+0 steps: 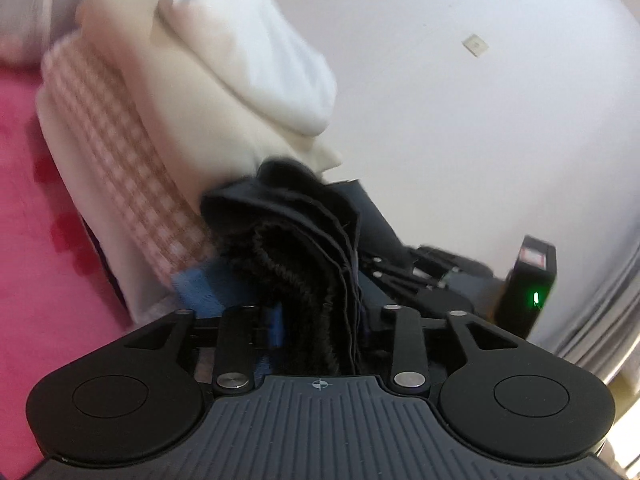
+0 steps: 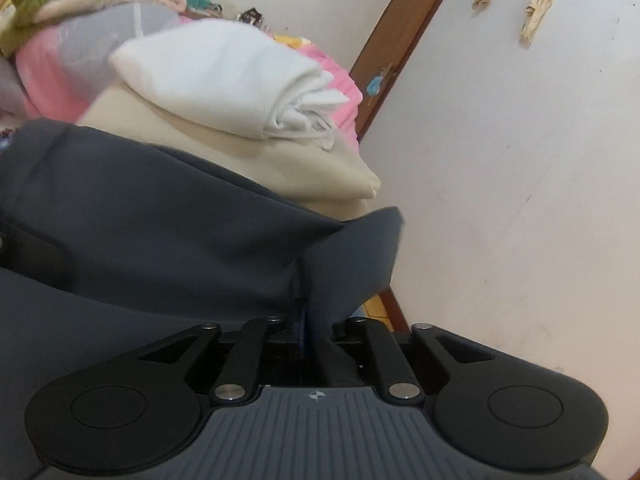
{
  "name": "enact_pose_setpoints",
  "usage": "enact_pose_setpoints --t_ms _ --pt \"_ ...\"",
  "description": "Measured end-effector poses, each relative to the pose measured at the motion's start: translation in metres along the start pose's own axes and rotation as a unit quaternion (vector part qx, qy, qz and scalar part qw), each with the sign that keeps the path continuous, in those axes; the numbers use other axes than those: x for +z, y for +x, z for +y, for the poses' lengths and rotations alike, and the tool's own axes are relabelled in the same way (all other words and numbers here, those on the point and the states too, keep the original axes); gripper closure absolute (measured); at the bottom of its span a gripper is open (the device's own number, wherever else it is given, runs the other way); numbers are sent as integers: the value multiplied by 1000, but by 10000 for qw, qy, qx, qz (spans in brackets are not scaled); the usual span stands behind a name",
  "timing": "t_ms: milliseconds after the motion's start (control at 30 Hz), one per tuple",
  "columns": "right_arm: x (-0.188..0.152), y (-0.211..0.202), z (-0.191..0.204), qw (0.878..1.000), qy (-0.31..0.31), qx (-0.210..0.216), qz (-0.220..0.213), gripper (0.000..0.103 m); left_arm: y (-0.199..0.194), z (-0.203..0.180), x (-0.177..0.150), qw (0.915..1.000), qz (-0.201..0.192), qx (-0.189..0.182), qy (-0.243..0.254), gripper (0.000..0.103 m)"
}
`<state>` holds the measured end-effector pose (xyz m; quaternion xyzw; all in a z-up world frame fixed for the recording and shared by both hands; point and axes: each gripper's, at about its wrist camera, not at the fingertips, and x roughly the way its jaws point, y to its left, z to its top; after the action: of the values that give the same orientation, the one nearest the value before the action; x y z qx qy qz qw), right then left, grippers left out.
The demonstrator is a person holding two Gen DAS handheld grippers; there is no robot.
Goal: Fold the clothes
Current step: 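Carry the folded trousers with both tools onto the stack of folded clothes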
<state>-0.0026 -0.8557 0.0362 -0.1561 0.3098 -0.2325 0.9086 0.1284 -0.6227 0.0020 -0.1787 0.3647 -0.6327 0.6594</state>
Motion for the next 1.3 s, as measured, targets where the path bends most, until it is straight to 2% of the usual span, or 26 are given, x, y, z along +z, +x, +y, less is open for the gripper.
enact_pose_setpoints --t_ms 67,167,200,300,367,433,533,567,600,700,833,933,1000,1067,1133,1200,1267,1300 --pt "3 -5 -7 9997 170 -176 -55 65 -18 -5 5 9987 -276 174 385 57" --pt "11 -27 -26 9967 637 -357 -346 65 -50 -23 10 9885 -949 8 1180 42" --pt "14 -37 -32 9947 813 -376 -502 65 -53 -29 13 9847 -1061 -34 1383 38" --pt "32 -56 -31 9917 920 -106 -893 65 -39 -42 27 9842 -998 -97 1458 36" --pt "42 -48 -18 9931 743 192 -886 65 -18 -44 30 9860 -730 33 1499 36" --pt "45 -24 -9 9950 656 484 -582 65 3 -44 28 9870 -442 220 1530 36" --pt "39 24 -1 9940 757 754 217 65 32 -37 20 9855 11 637 1572 36" --pt "35 39 0 9920 813 832 483 66 34 -34 19 9854 30 735 1538 36" --pt "31 45 1 9909 883 840 574 66 36 -31 18 9852 41 830 1502 36" --pt "36 30 -10 9889 1139 875 378 66 27 -32 21 9867 92 751 1438 35" --pt "42 12 -27 9849 1523 811 131 65 24 -35 10 9850 109 875 1481 35" --pt "34 40 -36 9769 1977 560 582 66 22 -42 5 9820 175 978 1606 35" --pt "22 64 -36 9711 2129 369 1015 59 20 -42 9 9832 228 945 1544 35" --pt "20 55 -47 9626 2534 396 874 58 24 -38 17 9864 288 890 1350 35" --pt "12 20 -66 9558 2898 59 495 58 21 -37 17 9882 288 848 1244 35" --pt "1 -19 -91 9340 3569 -71 152 58 18 -38 17 9885 260 841 1226 35" --pt "-14 -63 -104 9202 3906 -167 -201 58 14 -43 18 9873 218 923 1278 35" --pt "-17 -81 -106 9189 3923 -276 -303 57 12 -45 19 9870 179 942 1287 35"
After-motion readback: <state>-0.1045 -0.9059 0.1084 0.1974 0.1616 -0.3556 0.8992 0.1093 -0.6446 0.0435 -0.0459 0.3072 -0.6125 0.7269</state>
